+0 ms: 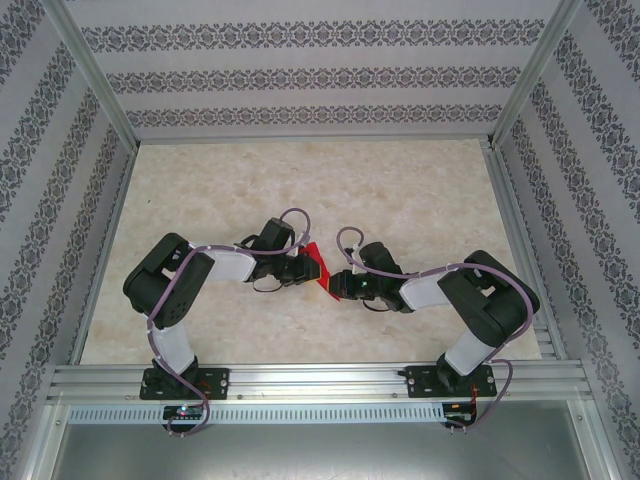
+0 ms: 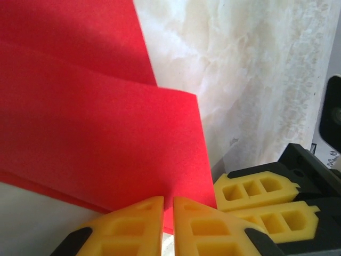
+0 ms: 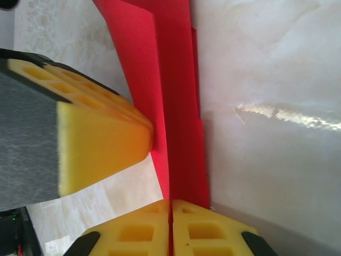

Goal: Fold a paper plane with a square sheet of paper (pick it up from the middle)

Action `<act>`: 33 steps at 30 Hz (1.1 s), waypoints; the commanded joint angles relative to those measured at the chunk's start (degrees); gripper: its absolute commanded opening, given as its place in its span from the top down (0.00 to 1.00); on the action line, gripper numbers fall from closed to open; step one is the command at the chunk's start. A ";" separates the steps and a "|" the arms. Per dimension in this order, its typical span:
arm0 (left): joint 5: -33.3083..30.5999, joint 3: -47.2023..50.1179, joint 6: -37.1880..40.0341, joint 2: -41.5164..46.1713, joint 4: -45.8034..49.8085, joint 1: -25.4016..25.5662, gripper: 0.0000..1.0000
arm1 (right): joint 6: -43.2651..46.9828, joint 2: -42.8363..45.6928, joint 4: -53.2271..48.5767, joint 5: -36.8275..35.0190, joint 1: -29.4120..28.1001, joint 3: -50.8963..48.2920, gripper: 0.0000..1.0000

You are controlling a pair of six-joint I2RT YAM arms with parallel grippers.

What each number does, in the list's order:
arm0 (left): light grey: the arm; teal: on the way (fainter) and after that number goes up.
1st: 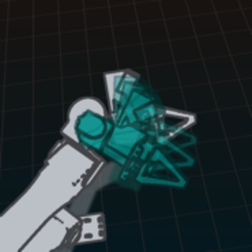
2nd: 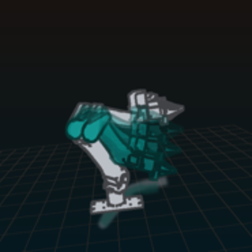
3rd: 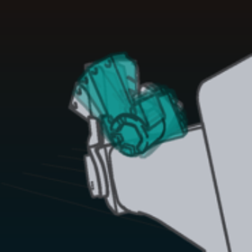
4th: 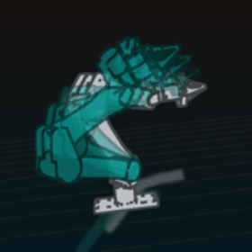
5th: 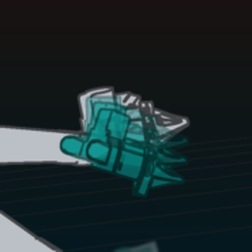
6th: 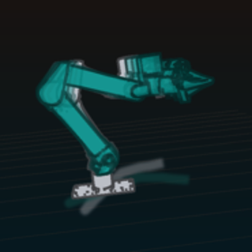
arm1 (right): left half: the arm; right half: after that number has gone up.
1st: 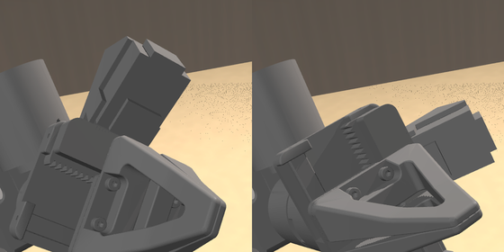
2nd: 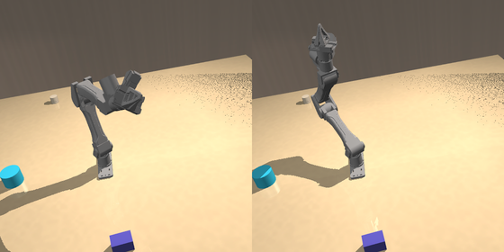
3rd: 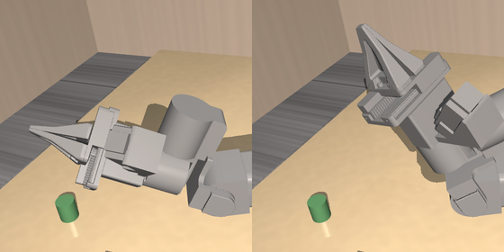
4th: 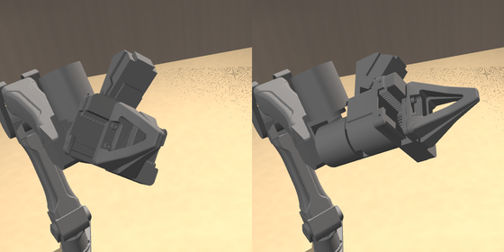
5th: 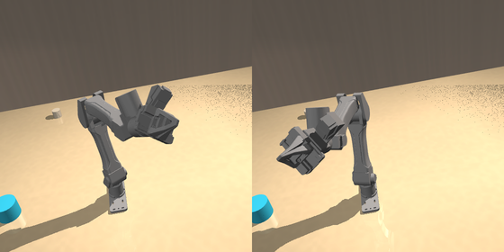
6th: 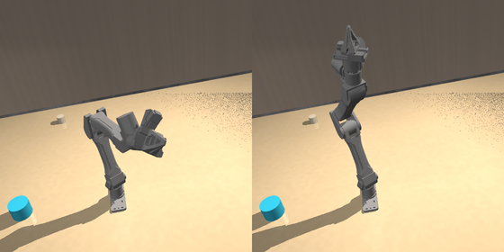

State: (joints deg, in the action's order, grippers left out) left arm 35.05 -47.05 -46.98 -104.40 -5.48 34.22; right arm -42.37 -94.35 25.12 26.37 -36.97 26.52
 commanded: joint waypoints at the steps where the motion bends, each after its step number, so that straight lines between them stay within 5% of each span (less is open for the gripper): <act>1: -2.67 -0.86 -0.16 -1.05 2.34 0.37 0.87 | 0.88 -2.00 -3.53 -1.00 -0.36 0.51 0.88; 13: -3.05 -1.29 0.19 -2.12 3.90 0.34 0.87 | 2.04 4.56 -8.67 -0.63 -0.34 -0.03 0.84; 26: -2.69 -1.20 0.21 -2.11 4.23 0.33 0.87 | 1.76 1.88 -9.64 -0.70 -1.18 -0.76 0.92; 33: -2.88 -1.15 0.35 -2.23 4.62 0.35 0.88 | 2.14 7.14 -13.80 -1.80 -1.33 -0.06 0.84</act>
State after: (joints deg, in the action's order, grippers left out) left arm 34.04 -47.92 -46.96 -105.14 -3.49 34.20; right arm -41.87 -89.69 16.51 25.71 -37.52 26.37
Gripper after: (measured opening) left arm 0.125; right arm 0.153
